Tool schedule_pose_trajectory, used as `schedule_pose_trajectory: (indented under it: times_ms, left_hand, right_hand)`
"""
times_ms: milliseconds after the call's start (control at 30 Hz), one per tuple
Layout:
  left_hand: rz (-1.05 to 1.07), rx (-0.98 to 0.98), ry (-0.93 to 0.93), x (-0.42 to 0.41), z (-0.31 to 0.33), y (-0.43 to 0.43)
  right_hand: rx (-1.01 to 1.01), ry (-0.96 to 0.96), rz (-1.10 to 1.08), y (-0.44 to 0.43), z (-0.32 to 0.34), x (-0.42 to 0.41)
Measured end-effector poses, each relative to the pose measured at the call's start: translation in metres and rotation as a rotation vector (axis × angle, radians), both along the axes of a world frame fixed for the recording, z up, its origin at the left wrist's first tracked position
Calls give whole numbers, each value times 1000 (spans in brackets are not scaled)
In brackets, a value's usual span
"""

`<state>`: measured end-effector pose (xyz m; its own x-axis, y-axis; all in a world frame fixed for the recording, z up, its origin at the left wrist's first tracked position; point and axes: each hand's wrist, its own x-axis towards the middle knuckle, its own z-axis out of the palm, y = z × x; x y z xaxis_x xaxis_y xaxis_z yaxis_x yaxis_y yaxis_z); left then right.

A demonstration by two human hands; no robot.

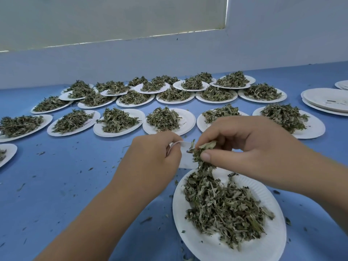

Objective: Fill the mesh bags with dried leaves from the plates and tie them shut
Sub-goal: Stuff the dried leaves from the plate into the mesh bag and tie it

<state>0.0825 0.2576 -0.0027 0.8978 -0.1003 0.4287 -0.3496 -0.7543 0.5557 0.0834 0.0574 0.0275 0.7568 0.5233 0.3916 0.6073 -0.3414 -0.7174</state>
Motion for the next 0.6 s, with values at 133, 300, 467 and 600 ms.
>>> schedule_pose_trajectory:
  times_ms: [133,300,467,600]
  left_hand:
    - [-22,-38,-11,0,1,0]
    - [-42,-76,13,0,0,0]
    - [-61,-101,32,-1,-1,-4]
    - [-76,-136,28,-5,0,-6]
  right_hand:
    - [-141,-92,-64,14,0,5]
    - [-214,-170,-141,17,-7,5]
    - [-245,-240,-218,18,-16,3]
    - [-218,-299,-233,19,-19,2]
